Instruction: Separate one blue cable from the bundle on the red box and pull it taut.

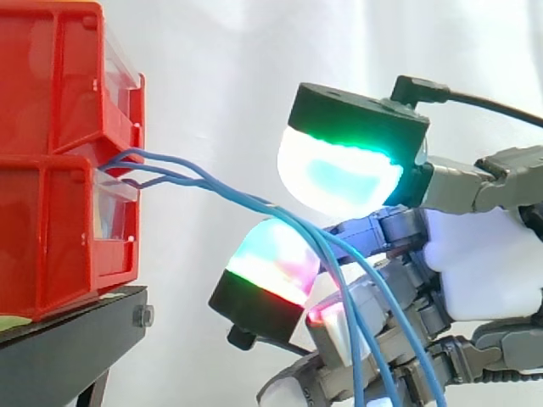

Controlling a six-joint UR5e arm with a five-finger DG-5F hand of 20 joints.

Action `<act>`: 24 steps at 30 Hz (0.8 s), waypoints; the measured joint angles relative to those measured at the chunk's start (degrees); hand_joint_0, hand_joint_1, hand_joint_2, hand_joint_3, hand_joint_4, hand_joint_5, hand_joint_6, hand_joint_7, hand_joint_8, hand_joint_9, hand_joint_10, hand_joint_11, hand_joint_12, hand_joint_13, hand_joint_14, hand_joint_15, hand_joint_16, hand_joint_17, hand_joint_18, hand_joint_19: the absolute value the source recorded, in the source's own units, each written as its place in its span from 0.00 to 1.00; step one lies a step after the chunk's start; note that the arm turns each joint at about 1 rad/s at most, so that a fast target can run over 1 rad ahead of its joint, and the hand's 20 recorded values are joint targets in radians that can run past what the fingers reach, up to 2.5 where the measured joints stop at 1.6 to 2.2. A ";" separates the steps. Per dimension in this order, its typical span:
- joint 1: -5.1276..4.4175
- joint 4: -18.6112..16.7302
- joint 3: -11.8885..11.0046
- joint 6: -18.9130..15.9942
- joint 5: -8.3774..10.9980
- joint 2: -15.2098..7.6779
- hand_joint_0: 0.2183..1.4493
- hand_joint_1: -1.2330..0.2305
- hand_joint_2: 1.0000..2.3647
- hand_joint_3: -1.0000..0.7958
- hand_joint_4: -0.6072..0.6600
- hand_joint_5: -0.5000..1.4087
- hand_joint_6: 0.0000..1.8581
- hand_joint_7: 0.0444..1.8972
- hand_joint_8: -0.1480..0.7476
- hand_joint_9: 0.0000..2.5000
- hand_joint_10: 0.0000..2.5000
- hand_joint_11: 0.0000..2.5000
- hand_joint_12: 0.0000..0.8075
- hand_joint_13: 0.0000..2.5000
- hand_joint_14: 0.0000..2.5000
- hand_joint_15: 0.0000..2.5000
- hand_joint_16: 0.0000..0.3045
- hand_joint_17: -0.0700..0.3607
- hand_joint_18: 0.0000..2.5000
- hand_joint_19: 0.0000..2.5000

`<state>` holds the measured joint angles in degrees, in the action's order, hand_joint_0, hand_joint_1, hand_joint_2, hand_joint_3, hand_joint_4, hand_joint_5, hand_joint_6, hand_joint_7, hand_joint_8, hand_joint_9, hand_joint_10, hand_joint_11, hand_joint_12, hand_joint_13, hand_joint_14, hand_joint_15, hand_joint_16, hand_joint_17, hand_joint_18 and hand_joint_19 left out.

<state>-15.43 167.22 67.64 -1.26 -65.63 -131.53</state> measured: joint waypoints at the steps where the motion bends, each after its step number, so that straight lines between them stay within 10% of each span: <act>1: -0.01 0.01 -0.01 -0.02 -0.01 0.01 0.29 0.37 0.00 0.28 0.62 0.21 0.41 0.60 0.58 0.46 0.01 0.26 0.39 0.35 0.00 0.18 0.12 0.36 0.38 0.25; 14: -0.04 0.12 -0.04 -1.36 -0.61 0.44 0.37 0.23 0.02 0.49 0.42 0.18 0.49 0.61 0.57 0.44 0.01 0.31 0.41 0.36 0.01 0.19 0.13 0.37 0.41 0.24; 24: -0.02 0.15 -0.56 -4.64 -0.78 0.93 0.41 0.22 0.00 0.28 0.58 0.15 0.48 0.48 0.54 0.38 0.01 0.30 0.41 0.35 0.01 0.19 0.13 0.37 0.40 0.23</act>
<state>-15.45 167.38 67.07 -5.90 -66.41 -130.60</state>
